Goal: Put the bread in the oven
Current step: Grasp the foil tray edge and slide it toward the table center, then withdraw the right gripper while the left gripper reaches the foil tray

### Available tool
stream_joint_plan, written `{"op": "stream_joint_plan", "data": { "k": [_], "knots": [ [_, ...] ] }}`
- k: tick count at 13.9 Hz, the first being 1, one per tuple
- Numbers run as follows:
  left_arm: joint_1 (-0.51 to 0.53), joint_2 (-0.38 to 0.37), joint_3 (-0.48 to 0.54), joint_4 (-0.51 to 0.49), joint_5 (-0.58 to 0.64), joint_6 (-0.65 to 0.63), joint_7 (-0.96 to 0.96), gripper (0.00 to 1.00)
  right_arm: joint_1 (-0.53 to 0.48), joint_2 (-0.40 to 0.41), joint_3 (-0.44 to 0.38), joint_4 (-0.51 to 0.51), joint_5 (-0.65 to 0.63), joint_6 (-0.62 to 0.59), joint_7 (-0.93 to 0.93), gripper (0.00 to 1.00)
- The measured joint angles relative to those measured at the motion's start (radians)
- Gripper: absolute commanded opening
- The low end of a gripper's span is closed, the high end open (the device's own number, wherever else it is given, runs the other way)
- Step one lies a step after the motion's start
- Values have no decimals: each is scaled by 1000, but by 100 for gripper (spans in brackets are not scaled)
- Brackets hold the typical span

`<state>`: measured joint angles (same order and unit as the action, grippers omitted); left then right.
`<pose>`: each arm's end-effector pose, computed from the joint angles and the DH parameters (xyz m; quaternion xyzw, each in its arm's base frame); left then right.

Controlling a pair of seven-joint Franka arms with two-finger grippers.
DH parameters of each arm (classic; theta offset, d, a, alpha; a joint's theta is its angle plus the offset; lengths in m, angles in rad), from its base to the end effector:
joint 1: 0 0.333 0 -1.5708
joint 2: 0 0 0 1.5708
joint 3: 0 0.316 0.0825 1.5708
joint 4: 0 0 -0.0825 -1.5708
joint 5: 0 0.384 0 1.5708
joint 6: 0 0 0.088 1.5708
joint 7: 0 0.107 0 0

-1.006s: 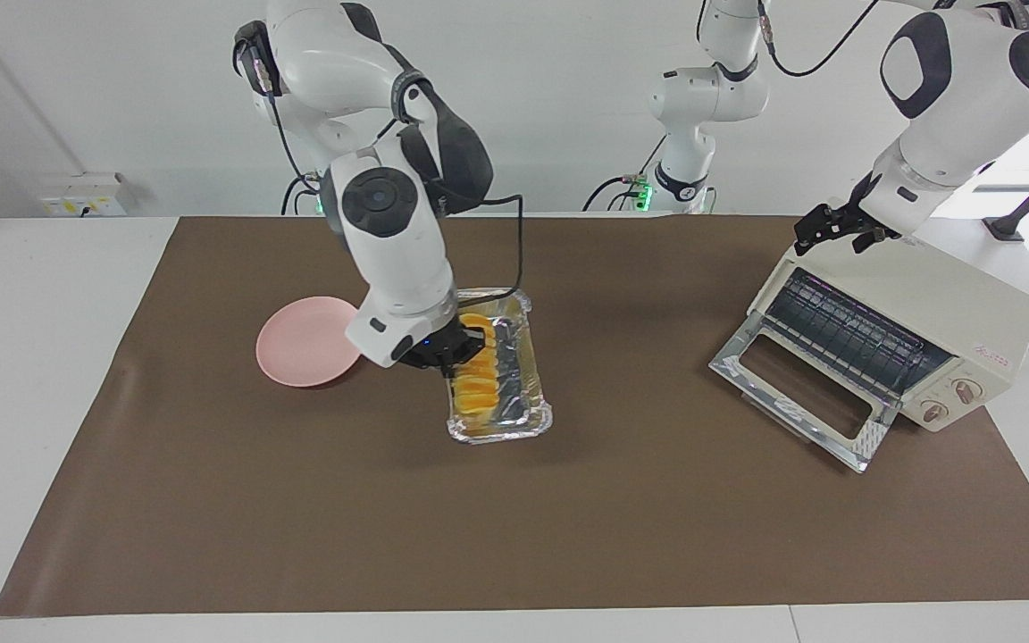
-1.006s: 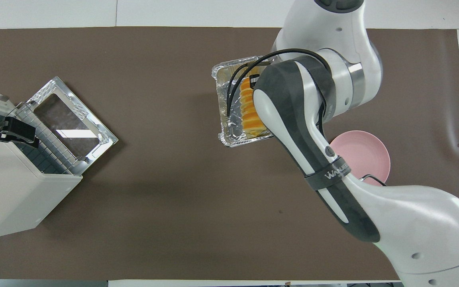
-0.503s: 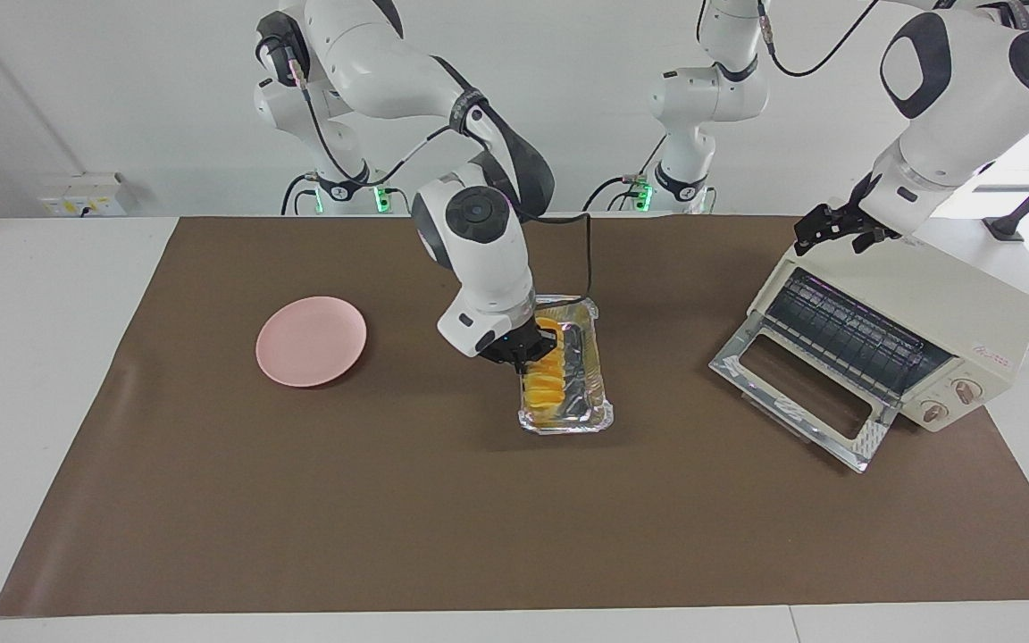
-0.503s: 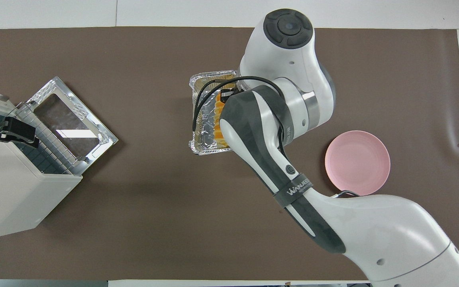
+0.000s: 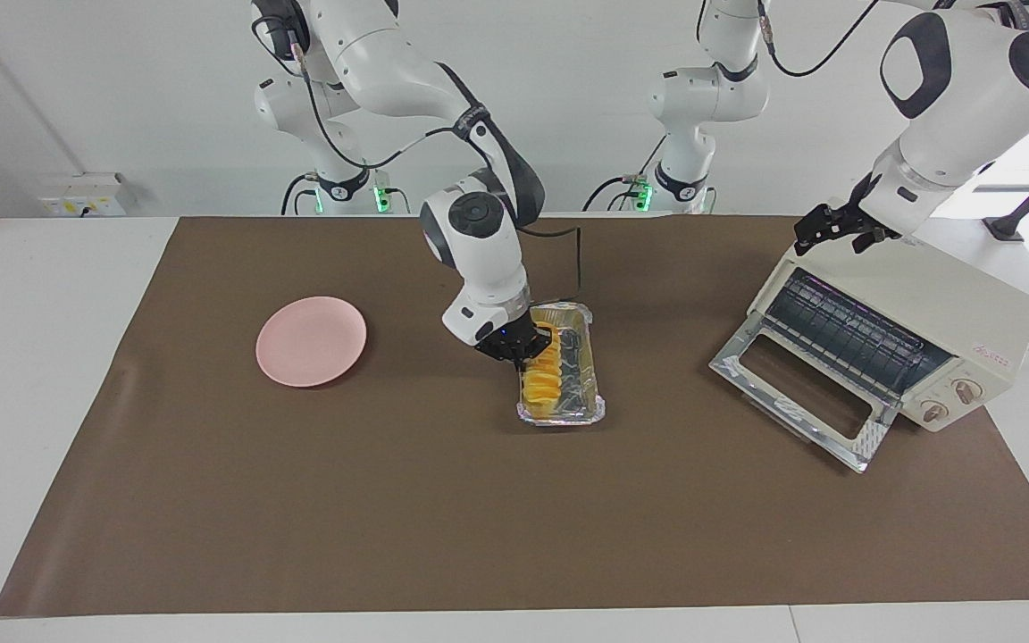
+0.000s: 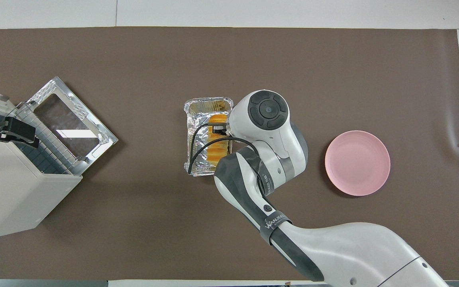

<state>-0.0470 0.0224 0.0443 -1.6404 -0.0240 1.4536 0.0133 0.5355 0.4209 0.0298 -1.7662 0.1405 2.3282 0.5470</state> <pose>0.5434 -0.0045 0.5710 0.9944 -0.0081 -0.1043 0.0121 0.5635 0.3582 0.3398 -0.9950 0.0371 -0.0278 0.0882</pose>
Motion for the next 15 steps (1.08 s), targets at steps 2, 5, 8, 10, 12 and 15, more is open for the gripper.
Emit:
{"op": "stream_joint_plan", "data": {
  "k": [2,5,8,10,12,15],
  "knots": [
    [0,0,0,0,0,0,0,100,0,-7,0,-24,0,12,0,100],
    [0,0,0,0,0,0,0,100,0,-15,-1,-26,0,12,8,100],
    [0,0,0,0,0,0,0,100,-3,-38,-7,-18,0,-48,20,100],
    [-2,-5,-7,2,0,3,3,100,-19,-74,-21,11,0,-144,21,100],
    [-18,-20,-16,3,6,28,4,100,-81,-128,-27,35,-1,-206,6,100],
    [-20,-31,-11,3,8,35,4,100,-205,-206,-29,41,-1,-282,-153,100]
  ]
}}
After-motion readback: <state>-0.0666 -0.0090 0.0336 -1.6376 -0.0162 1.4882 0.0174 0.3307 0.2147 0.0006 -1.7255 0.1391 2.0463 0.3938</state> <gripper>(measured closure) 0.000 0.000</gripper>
